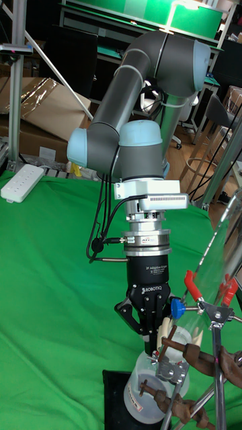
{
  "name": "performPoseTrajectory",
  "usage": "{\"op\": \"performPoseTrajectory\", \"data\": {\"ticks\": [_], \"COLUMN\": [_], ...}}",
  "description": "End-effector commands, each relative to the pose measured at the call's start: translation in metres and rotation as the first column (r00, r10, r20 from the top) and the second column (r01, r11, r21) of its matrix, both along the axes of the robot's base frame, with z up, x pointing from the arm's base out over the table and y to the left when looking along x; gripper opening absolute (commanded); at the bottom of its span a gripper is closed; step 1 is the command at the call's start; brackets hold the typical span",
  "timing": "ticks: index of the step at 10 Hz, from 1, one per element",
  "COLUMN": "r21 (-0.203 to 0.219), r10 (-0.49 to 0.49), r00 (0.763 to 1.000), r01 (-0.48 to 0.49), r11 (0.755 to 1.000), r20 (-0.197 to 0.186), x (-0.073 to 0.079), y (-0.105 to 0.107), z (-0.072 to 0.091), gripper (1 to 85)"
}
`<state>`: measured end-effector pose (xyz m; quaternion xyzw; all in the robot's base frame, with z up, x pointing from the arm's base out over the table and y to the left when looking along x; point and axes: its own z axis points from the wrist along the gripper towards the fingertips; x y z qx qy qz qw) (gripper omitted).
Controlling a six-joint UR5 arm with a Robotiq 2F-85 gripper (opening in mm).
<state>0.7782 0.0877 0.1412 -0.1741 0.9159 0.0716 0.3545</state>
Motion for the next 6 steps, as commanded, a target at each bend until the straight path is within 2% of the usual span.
{"op": "performPoseTrajectory", "data": {"ticks": [1, 4, 6], "r21": [-0.004, -0.004, 0.006], "r10": [0.003, -0.001, -0.006], "r00": [1.000, 1.000, 0.999], "r01": [-0.003, 0.001, 0.006], "r11": [1.000, 1.000, 1.000], "r20": [0.006, 0.010, 0.039], "x": [-0.0070, -0.0094, -0.0002], "y": [-0.0051, -0.0073, -0.0050], "z": [-0.0010, -0.0045, -0.0053], "gripper": [1.3, 1.3, 1.3]}}
